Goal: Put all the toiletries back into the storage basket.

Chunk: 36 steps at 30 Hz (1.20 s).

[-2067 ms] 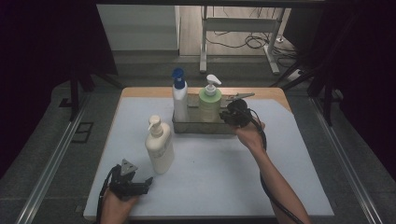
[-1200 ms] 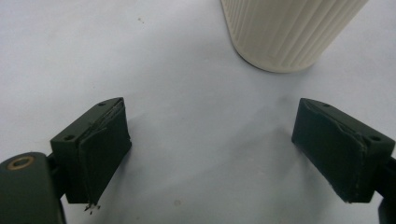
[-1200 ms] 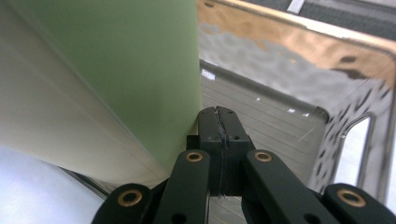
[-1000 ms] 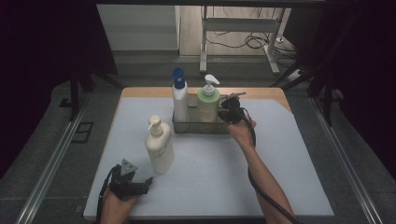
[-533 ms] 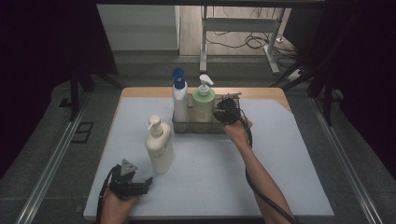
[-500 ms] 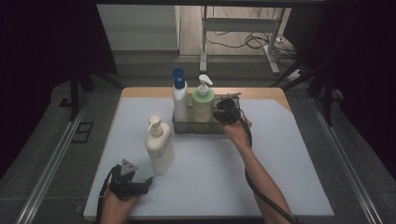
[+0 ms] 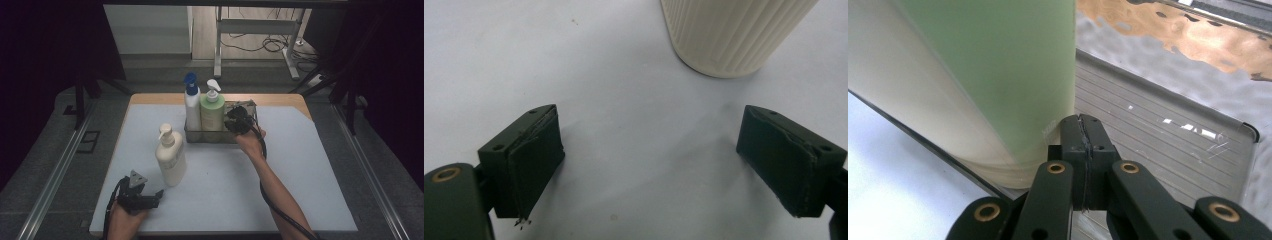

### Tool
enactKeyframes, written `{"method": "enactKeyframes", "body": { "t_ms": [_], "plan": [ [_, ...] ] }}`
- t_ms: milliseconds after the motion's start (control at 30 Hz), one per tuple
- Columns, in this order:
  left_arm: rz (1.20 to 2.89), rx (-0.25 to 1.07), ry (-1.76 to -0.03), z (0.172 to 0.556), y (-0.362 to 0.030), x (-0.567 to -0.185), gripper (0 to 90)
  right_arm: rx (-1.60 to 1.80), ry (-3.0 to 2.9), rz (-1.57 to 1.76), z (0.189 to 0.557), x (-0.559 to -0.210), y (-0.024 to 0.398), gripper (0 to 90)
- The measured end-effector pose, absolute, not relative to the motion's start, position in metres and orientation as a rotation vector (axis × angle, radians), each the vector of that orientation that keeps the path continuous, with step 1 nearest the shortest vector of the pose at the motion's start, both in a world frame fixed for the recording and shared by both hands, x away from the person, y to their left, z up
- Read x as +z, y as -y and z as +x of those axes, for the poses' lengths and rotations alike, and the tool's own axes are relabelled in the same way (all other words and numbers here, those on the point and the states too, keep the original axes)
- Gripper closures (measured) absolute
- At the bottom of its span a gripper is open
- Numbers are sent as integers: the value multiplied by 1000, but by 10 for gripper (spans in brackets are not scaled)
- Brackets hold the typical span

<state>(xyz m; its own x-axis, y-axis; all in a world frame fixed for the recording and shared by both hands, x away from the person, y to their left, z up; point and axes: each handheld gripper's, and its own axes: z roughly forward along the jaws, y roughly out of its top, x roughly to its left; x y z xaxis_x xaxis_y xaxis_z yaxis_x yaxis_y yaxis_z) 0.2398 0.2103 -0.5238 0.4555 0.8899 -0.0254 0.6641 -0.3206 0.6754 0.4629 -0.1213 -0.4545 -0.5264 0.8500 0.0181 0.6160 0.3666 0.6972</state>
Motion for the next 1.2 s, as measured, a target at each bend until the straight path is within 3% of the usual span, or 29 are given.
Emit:
{"method": "enactKeyframes", "body": {
  "t_ms": [333, 600, 1200],
  "plan": [
    [2089, 471, -1291, 240, -210, -524, 107, 945, -2293, 1286, 463, -454, 123, 890],
    [2088, 472, -1291, 240, -210, -524, 107, 976, -2287, 1274, 458, -445, 130, 830],
    [2088, 472, -1290, 240, -210, -524, 107, 1030, -2326, 1179, 431, -429, 144, 481]
  ]
}}
